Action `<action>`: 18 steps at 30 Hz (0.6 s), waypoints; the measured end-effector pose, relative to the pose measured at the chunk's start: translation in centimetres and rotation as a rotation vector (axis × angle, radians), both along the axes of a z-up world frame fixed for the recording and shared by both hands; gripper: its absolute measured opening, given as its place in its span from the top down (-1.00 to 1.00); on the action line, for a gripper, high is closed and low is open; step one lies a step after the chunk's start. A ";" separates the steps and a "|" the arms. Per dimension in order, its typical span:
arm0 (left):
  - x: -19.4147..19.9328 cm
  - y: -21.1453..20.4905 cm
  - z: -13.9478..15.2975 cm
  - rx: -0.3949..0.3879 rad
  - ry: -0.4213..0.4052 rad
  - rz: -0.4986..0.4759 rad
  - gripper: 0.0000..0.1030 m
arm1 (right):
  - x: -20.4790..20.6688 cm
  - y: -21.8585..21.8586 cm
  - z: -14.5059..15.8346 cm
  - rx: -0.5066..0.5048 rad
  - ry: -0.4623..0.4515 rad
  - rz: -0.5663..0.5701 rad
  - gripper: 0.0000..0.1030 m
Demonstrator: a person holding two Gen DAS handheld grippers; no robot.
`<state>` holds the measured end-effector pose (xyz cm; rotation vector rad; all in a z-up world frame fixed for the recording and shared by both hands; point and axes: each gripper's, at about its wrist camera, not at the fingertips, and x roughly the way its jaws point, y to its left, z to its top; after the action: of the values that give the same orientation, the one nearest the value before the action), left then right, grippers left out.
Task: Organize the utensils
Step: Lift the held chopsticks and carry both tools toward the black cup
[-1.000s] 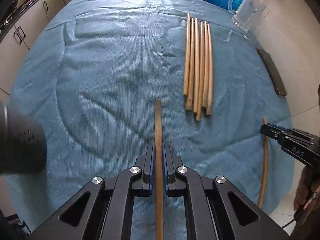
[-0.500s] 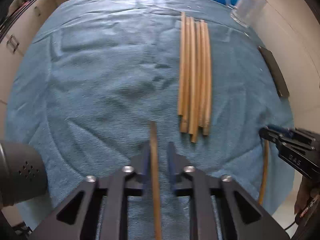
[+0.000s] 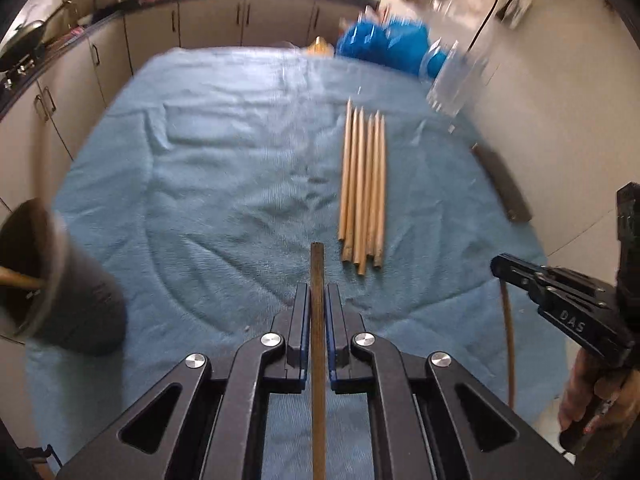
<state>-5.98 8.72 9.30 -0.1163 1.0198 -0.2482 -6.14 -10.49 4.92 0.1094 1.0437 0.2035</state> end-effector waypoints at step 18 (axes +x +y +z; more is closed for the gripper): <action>-12.1 5.3 10.2 -0.121 -0.437 0.129 0.87 | -8.2 3.6 9.6 0.117 -0.480 0.032 0.86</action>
<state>-18.12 14.05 19.46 -0.2260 0.5601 -0.2052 -14.38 -6.85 14.55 0.1411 0.5552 0.3034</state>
